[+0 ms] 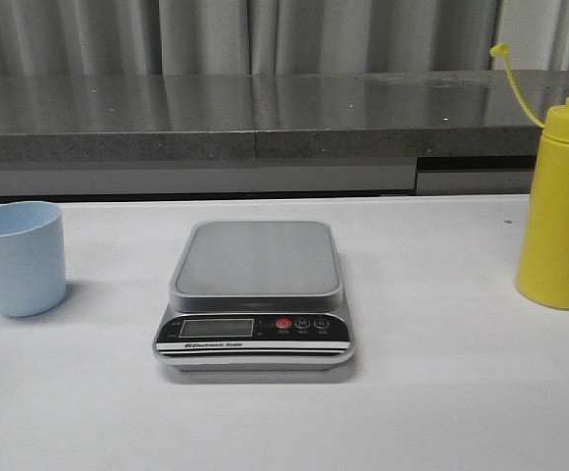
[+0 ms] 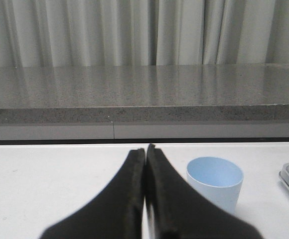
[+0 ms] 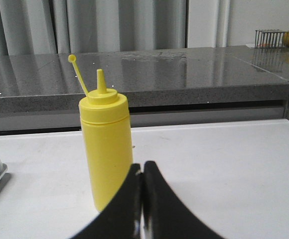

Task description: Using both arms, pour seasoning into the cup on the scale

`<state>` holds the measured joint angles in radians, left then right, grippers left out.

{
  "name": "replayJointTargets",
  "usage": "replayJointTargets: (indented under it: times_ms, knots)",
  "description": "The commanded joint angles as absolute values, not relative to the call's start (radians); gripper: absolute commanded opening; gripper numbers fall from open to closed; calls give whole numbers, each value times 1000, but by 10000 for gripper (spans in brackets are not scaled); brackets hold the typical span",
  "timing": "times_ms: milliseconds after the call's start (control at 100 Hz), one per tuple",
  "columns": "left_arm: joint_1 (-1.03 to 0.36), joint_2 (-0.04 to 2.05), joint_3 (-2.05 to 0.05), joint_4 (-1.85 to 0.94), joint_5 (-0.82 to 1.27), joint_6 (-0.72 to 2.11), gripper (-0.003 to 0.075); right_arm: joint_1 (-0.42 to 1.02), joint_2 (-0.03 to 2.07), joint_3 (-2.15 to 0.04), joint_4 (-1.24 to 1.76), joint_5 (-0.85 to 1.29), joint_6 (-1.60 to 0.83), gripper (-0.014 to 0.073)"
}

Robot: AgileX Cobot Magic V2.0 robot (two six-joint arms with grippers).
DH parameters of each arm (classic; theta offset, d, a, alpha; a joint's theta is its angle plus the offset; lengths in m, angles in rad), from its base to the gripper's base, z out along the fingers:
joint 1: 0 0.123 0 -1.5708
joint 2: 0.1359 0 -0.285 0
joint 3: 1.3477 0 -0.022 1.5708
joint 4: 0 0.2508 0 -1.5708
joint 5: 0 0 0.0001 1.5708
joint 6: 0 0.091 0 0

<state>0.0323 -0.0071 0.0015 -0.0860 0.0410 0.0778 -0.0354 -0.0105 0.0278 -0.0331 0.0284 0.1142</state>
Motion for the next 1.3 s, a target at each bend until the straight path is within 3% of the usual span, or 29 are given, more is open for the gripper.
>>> replayJointTargets:
  times_ms: [0,870,1070,1290]
  knots:
    - [36,-34,41,-96,-36,79,-20,-41,-33,10,-40,-51,112,-68]
    - [36,-28,5,-100,-112,77,-20,-41,-33,10,-40,-51,112,-68]
    - [36,67,-134,-100,26,77,-20,-41,-33,10,-40,-51,112,-68]
    - [36,250,-272,-93,44,77,-20,-41,-33,10,-40,-51,112,-68]
